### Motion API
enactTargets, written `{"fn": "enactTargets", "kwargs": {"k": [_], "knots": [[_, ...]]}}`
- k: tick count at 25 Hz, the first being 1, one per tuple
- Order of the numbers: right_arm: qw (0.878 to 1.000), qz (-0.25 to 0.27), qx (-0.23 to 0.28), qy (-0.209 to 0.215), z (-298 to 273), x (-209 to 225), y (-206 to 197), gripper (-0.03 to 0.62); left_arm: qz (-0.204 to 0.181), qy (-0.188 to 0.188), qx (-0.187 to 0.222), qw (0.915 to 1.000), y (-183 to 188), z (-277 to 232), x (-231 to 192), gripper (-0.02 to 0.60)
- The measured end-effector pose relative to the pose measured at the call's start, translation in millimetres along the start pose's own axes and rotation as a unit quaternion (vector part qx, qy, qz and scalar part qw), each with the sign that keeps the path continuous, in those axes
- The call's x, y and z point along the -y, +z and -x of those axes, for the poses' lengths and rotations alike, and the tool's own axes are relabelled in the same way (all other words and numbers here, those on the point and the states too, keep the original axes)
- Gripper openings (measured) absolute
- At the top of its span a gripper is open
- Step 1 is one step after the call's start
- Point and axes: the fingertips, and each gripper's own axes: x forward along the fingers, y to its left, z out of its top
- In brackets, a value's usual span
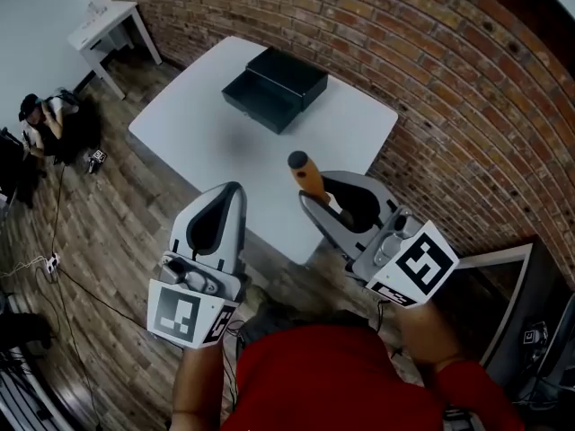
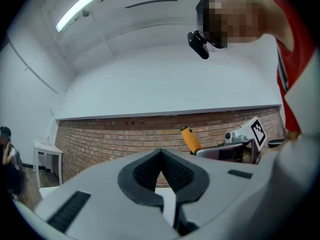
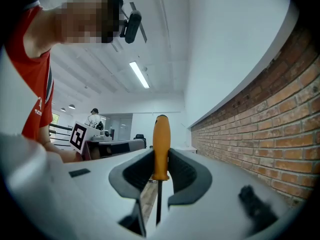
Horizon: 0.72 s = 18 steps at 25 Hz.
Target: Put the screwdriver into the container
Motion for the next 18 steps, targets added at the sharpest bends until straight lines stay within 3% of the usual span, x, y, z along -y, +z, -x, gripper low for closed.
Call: {"fn": "enactTargets", "kwargs": {"k": [11, 18], "knots": [[0.999, 0.001, -0.023, -0.03, -104, 2, -13, 0.095, 0.01, -0.014, 0.007, 0.9998, -6, 6, -115, 0.012], [0.998, 0.004, -0.032, -0.056, -151, 9, -23, 0.095, 0.011, -0.03, -0.019, 0.9993, -15, 1, -166, 0.012]]}}
